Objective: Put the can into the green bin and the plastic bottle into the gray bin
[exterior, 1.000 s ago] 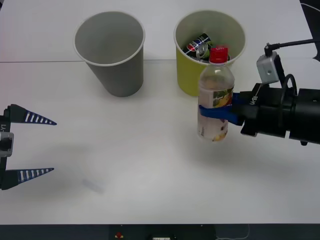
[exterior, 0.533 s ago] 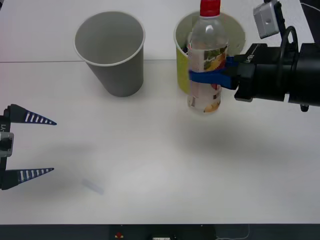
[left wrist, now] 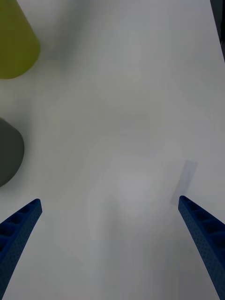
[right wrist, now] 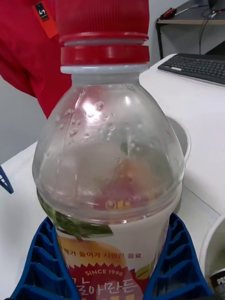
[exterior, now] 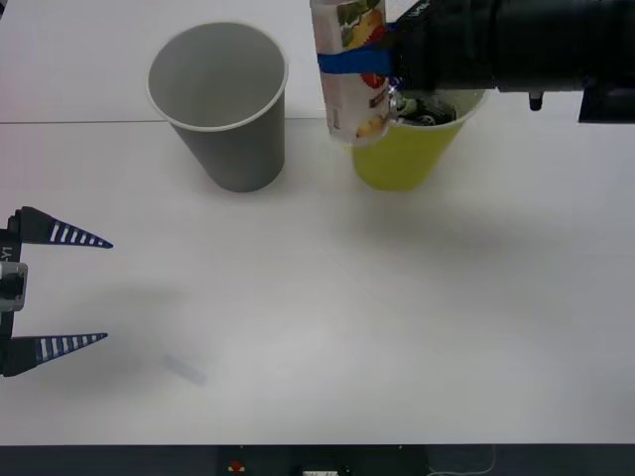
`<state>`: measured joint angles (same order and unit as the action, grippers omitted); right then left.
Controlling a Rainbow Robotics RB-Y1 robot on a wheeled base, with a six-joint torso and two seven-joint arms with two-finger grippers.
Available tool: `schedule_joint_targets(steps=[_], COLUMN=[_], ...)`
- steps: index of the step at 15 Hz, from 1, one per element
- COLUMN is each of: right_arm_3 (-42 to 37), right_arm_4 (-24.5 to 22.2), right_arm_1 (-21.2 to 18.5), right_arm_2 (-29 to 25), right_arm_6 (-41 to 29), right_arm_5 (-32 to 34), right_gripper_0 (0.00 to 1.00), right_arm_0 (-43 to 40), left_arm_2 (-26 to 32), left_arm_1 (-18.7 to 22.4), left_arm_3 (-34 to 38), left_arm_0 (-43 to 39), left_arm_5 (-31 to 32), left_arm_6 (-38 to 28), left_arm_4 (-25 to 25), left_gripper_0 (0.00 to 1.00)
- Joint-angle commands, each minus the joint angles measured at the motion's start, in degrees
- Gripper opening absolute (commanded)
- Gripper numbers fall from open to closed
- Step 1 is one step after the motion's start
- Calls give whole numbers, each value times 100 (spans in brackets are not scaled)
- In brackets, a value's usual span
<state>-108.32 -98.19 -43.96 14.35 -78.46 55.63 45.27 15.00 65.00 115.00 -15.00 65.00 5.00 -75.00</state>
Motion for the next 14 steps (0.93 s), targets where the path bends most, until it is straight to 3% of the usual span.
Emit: schedule_joint_targets(steps=[1, 5, 10, 14], right_arm_3=[821, 2368, 3906, 4345], right_arm_4=[-438, -1211, -2222, -2415], right_arm_1=[432, 1390, 2524, 2832], right_arm_2=[332, 332, 341, 789], right_arm_6=[-3, -3, 6, 6], right_arm_5=[220, 1152, 1143, 422], right_gripper_0=[0, 0, 0, 0], right_arm_0=[860, 2152, 3128, 3339], left_arm_2=[0, 0, 0, 0], left_arm_1=[0, 0, 0, 0], left_arm_3=[0, 0, 0, 0], left_arm_0=[0, 0, 0, 0], left_arm_5=[0, 0, 0, 0], left_arm_6=[0, 0, 0, 0], left_arm_4=[0, 0, 0, 0], left_gripper_0=[100, 100, 100, 100])
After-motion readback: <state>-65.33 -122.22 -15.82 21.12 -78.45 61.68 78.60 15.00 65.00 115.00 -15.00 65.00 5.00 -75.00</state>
